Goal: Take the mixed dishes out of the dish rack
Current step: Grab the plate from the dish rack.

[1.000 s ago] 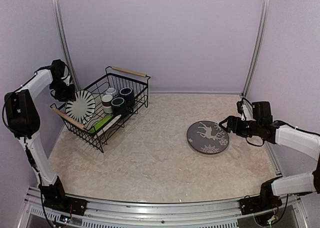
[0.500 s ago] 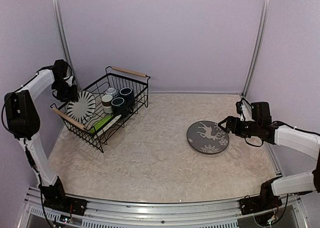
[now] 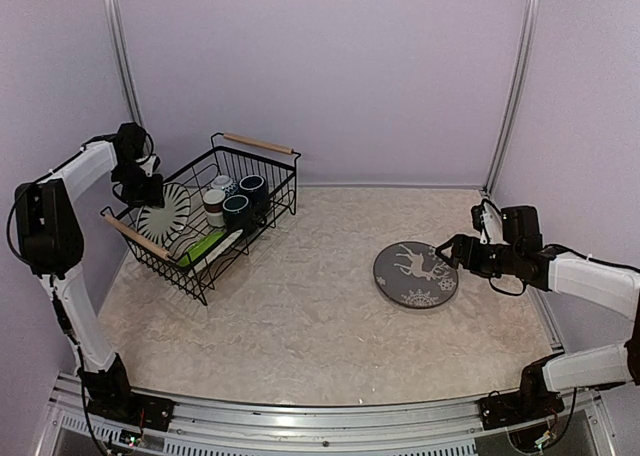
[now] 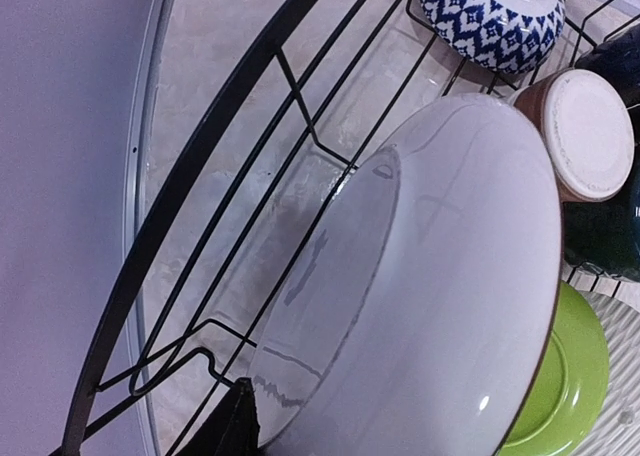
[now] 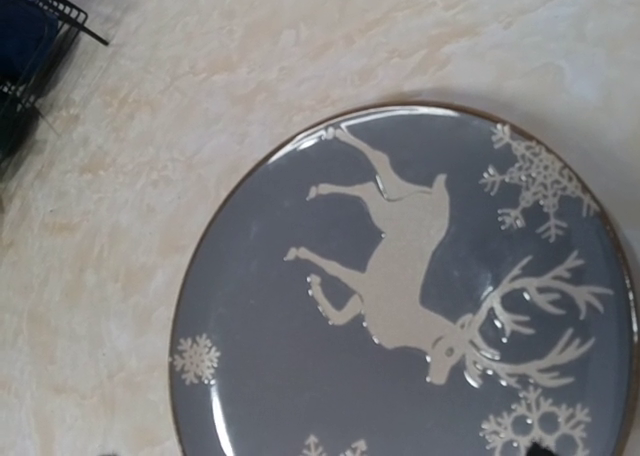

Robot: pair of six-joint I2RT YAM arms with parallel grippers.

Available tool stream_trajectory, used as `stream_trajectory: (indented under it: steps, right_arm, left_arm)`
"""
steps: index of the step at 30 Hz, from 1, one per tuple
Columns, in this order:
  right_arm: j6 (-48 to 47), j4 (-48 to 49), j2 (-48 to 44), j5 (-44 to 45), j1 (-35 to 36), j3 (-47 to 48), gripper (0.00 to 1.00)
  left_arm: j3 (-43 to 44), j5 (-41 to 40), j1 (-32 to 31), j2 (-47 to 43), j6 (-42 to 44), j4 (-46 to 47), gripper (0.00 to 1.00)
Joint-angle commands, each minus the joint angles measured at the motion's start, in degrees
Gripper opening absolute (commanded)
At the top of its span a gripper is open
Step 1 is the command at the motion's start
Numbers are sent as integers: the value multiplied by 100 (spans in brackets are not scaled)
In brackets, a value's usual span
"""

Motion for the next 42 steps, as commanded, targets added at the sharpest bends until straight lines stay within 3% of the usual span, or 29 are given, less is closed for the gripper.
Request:
stream_trajectory:
  steps: [1,23,29,35,39,42]
  right_arm:
    - [105,93,-96,19,81,-157,86]
    - [154,83,62,-6,181,7,86]
    - [174,81,95,37,223,46,86]
    - [196,94,124,62,262,34,86]
    - [190,90,91,68,269,15,86]
    - [185,90,94,73,271,11,86]
  left_arm:
    - [48,-13,-64,33,-51,44,40]
    - [-219,-980,-479,-380,313,218,0]
    - [-271,-1064,-480,-559,287,309,0]
    - [-229,-1221,-463,-474,242,267,36]
    - [-229,-1227,-456,-474,225,257,45]
    - [-261,-1165,-449,-544,219,282,44]
